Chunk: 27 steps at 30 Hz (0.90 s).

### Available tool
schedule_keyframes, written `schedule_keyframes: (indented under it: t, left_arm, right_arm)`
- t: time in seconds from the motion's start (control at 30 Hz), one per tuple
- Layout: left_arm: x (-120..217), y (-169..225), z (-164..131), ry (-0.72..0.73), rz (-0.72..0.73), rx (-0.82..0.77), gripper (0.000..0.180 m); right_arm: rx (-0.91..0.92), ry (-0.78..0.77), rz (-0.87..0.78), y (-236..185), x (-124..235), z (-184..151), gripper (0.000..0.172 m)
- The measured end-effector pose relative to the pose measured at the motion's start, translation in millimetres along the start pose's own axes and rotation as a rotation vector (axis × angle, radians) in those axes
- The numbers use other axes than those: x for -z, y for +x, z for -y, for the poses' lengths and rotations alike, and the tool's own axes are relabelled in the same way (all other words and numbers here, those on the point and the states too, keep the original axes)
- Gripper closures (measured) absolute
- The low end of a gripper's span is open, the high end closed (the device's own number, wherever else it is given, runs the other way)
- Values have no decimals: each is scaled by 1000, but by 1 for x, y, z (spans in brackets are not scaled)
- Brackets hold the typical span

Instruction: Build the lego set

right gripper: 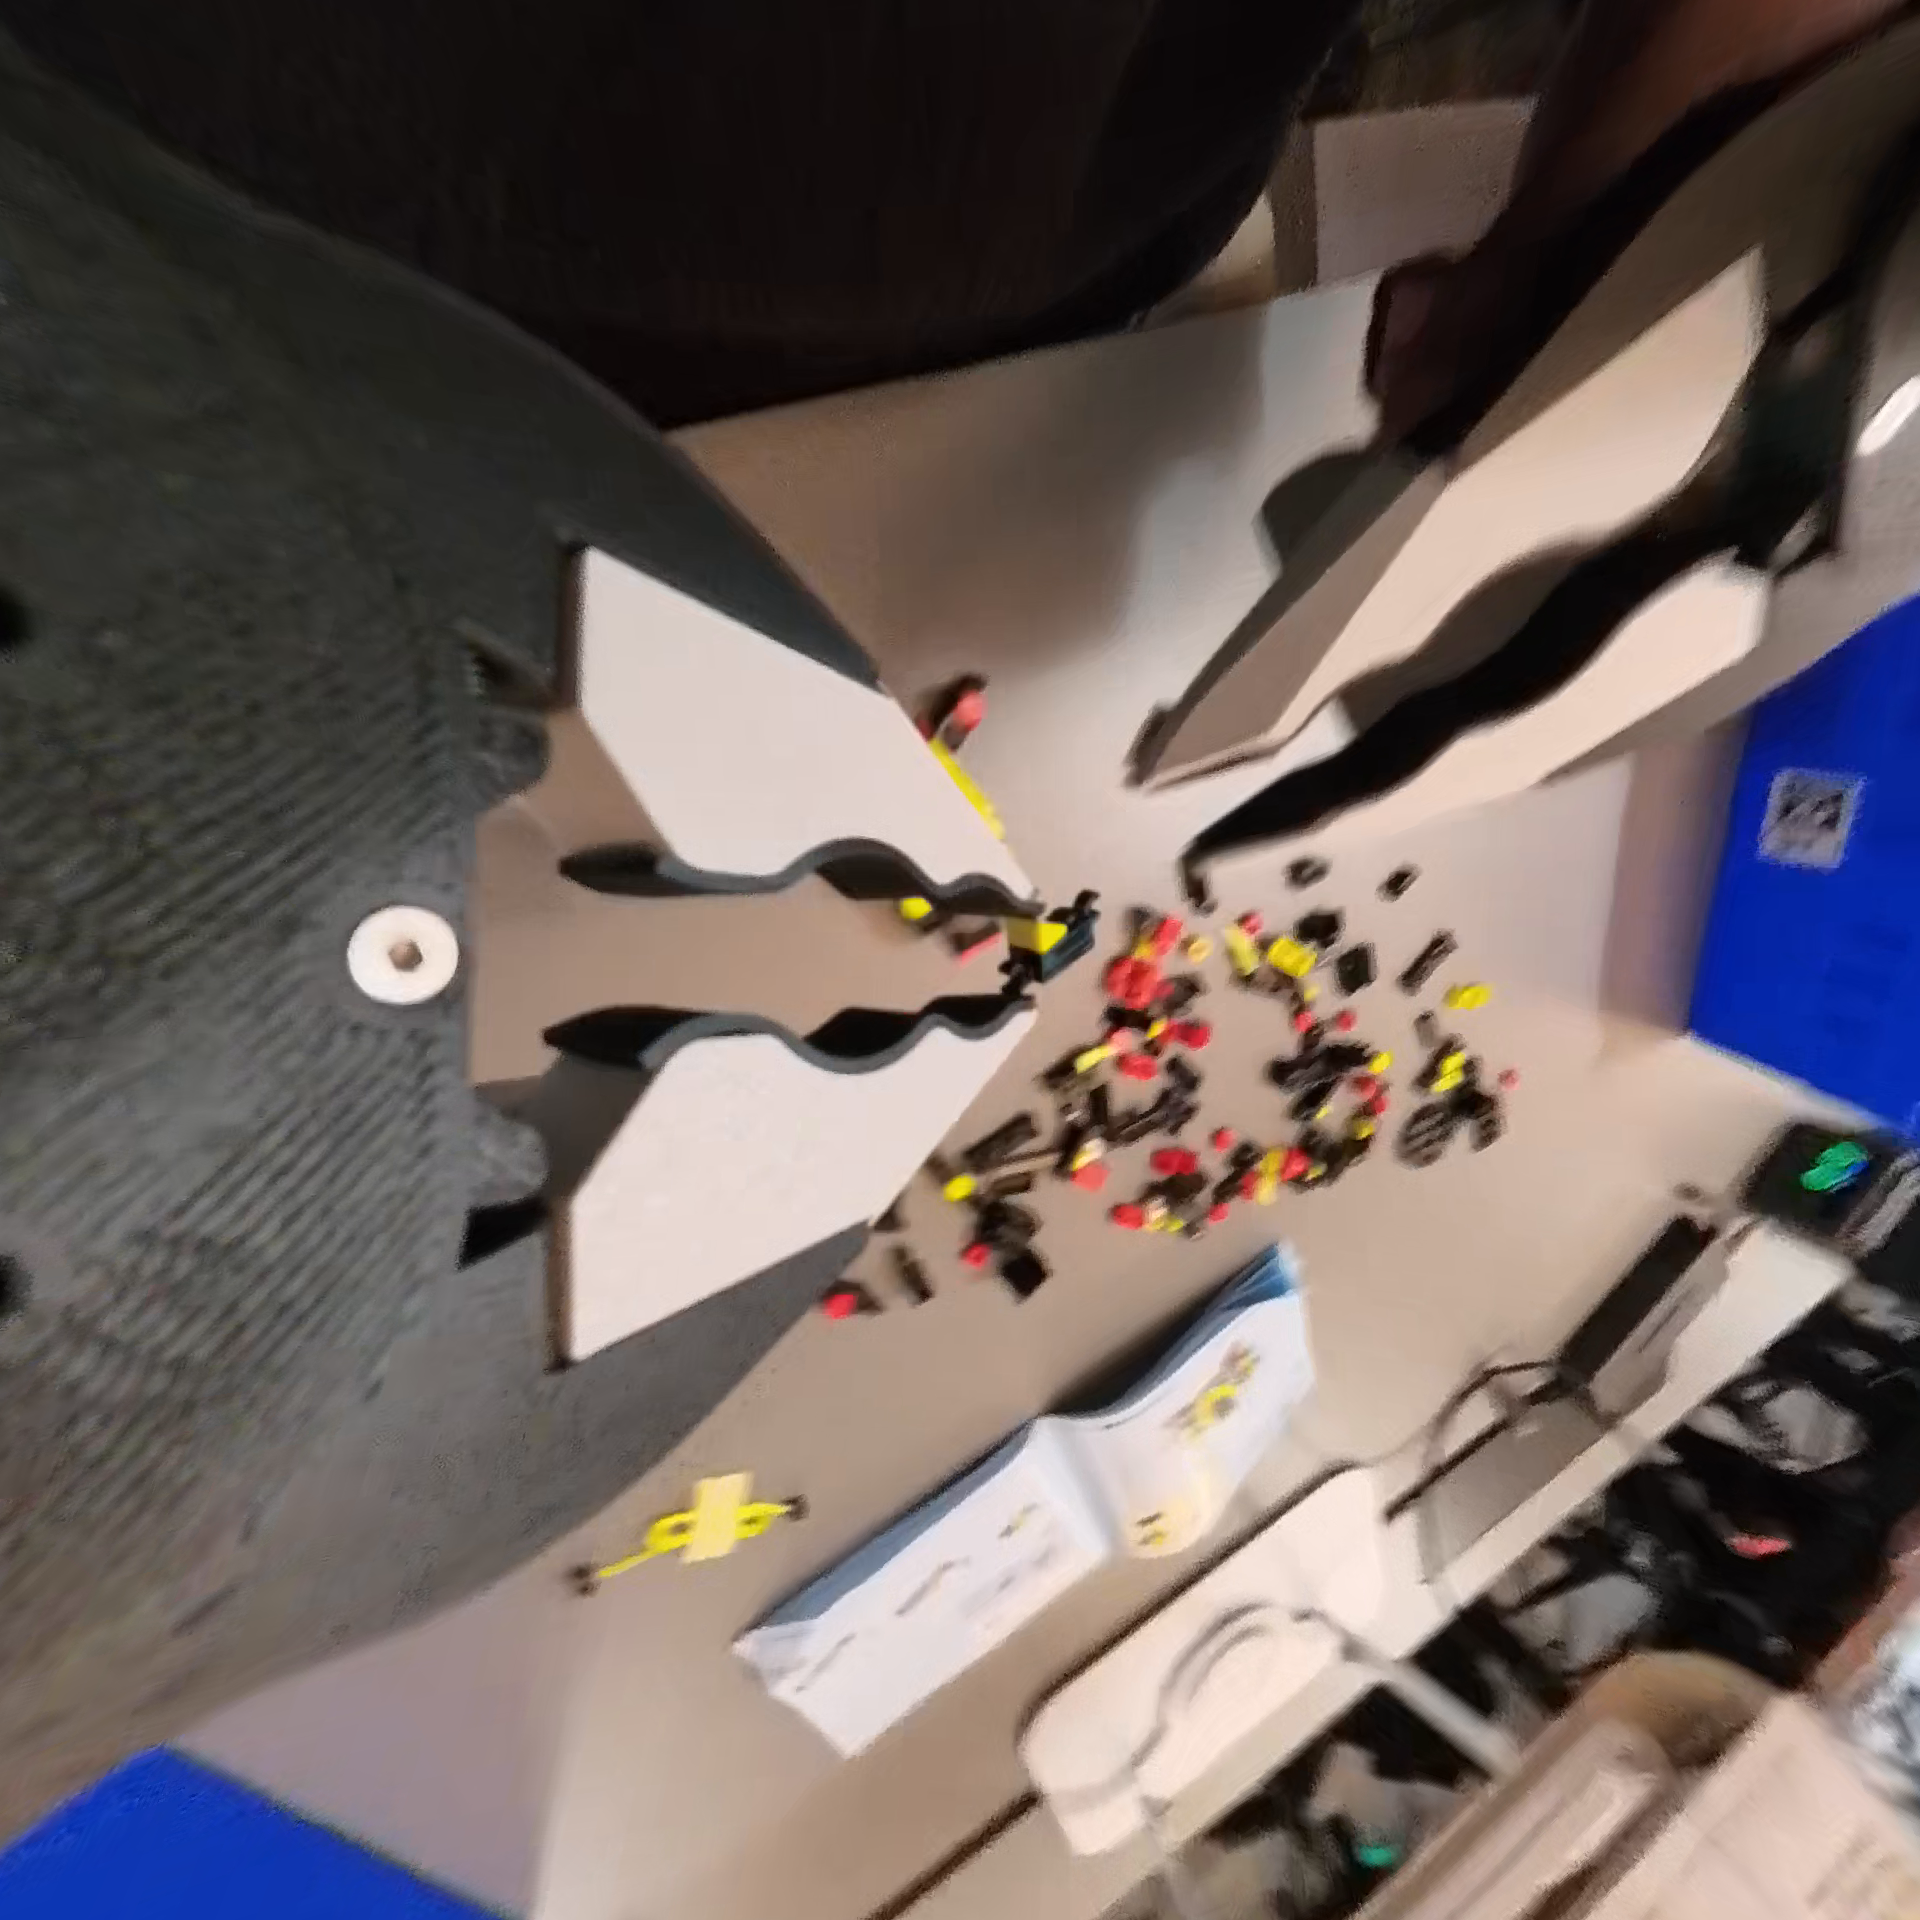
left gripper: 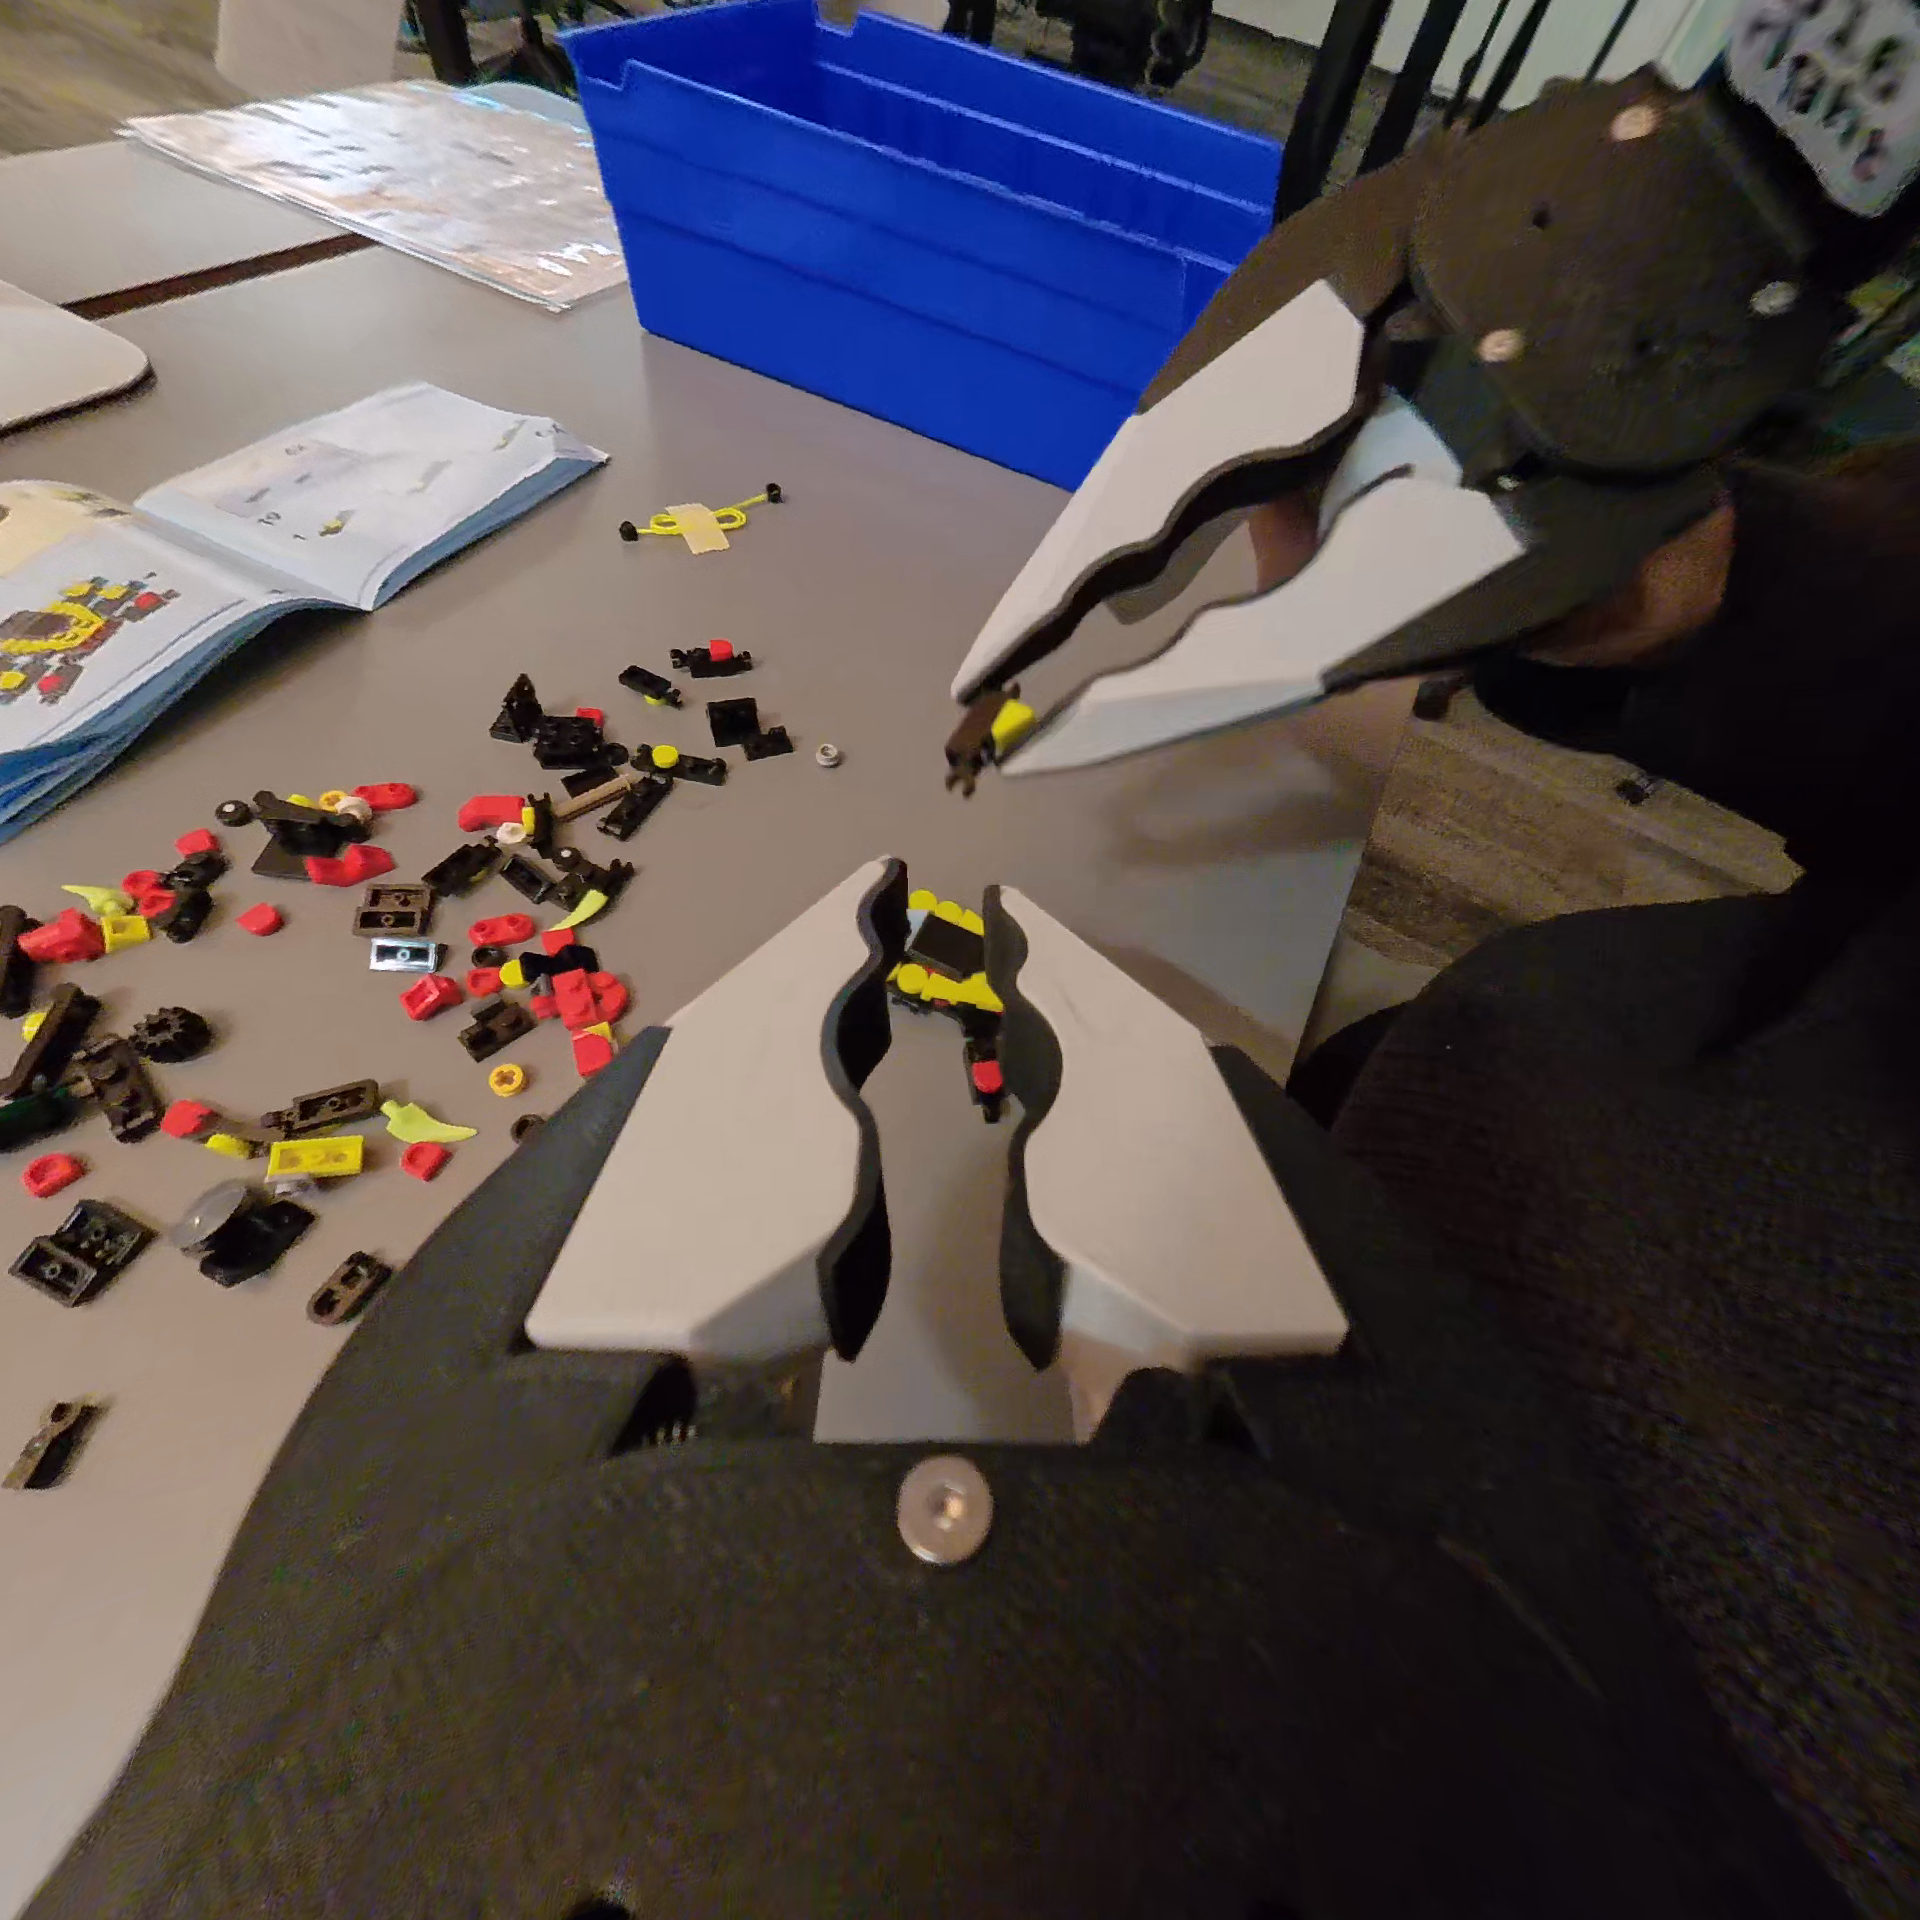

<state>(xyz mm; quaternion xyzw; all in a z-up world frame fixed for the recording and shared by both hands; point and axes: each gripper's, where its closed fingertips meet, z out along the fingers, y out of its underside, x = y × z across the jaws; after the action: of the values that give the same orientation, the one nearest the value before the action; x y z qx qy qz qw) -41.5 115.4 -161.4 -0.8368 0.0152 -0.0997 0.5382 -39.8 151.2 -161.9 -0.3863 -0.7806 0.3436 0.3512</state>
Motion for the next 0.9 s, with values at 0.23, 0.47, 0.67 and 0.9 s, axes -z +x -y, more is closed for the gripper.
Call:
schedule_keyframes:
  t: [0.23, 0.47, 0.67, 0.9]
  left_arm:
    - [-2, 2, -3, -7, -42, 42, 169]
    - [-2, -1, 1, 25, -44, 52, 180]
    - [-2, -4, -1, 20, -42, 64, 180]
    - [-4, -2, -3, 10, -56, 60, 179]
  right_arm:
    - [-810, -286, 121, 19, 19, -104, 159]
    - [-969, -257, 114, 27, 27, -119, 159]
    - [-1027, -197, 146, 31, 29, -117, 151]
    - [-876, -201, 140, 36, 37, -115, 141]
